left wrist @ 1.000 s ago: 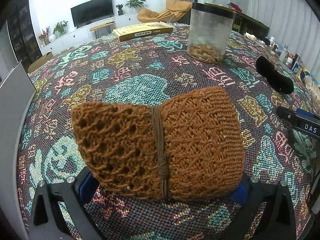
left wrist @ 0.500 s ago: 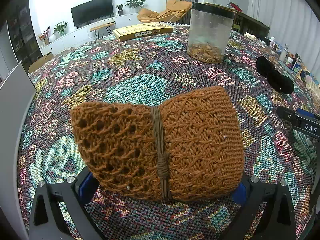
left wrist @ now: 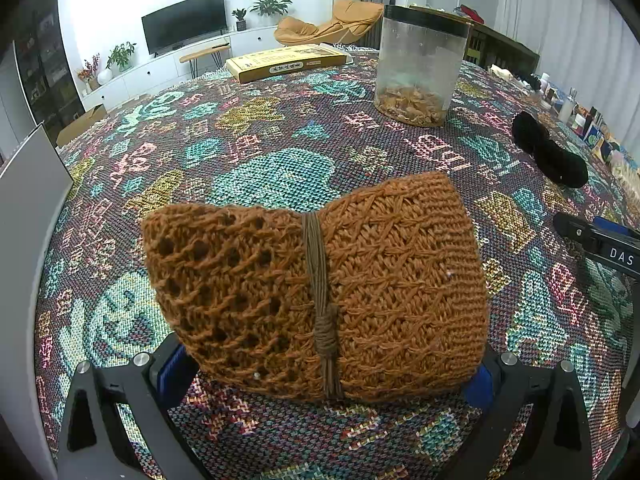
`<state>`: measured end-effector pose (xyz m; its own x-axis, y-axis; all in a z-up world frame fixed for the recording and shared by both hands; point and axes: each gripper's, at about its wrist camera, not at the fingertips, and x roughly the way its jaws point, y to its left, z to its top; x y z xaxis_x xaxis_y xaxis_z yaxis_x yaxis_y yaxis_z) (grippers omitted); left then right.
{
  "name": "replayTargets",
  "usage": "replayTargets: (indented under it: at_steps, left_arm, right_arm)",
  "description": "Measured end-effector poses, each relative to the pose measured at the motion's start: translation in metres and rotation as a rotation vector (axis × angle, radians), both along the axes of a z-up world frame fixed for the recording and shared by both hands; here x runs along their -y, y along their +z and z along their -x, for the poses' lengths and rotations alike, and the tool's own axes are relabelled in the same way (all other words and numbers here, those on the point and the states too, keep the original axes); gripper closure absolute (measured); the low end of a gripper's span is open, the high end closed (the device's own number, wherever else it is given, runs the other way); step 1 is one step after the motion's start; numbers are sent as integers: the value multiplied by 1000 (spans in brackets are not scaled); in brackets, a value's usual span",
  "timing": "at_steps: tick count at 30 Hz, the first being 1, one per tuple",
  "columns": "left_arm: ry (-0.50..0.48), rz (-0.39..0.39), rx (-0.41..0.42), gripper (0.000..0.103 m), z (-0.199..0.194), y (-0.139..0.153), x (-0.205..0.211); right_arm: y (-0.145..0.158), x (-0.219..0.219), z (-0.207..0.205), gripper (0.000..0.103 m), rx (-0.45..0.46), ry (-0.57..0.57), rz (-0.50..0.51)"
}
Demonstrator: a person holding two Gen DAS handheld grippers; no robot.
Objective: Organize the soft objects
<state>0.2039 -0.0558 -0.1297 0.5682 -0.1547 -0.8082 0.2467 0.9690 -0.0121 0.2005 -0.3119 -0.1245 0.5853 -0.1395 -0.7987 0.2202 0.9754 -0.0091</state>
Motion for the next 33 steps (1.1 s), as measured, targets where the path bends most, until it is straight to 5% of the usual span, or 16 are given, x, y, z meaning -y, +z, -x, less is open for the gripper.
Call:
replayTargets:
  at_steps: [13, 15, 18, 23, 24, 26, 33]
  left_arm:
    - [-12, 2, -19, 0, -3, -2, -2]
    - [-35, -4, -54, 0, -6, 0, -3]
    - [-44, 20, -50, 0, -4, 3, -7]
    - [-14, 90, -40, 1, -6, 8, -12]
    - [-10, 103, -38, 2, -7, 9, -13]
    - [-21, 121, -25, 4, -9, 13, -13]
    - [-43, 259, 48, 5, 11, 58, -31]
  right_arm:
    - [1, 1, -5, 8, -21, 22, -18]
    - [10, 10, -17, 10, -71, 67, -74]
    - [41, 29, -32, 11, -12, 73, -56]
    - [34, 37, -102, 12, -175, 138, -63]
    - [30, 38, -108, 26, -183, 139, -58]
    - [15, 41, -122, 72, -237, 130, -80]
    - [65, 12, -69, 72, -86, 197, -179]
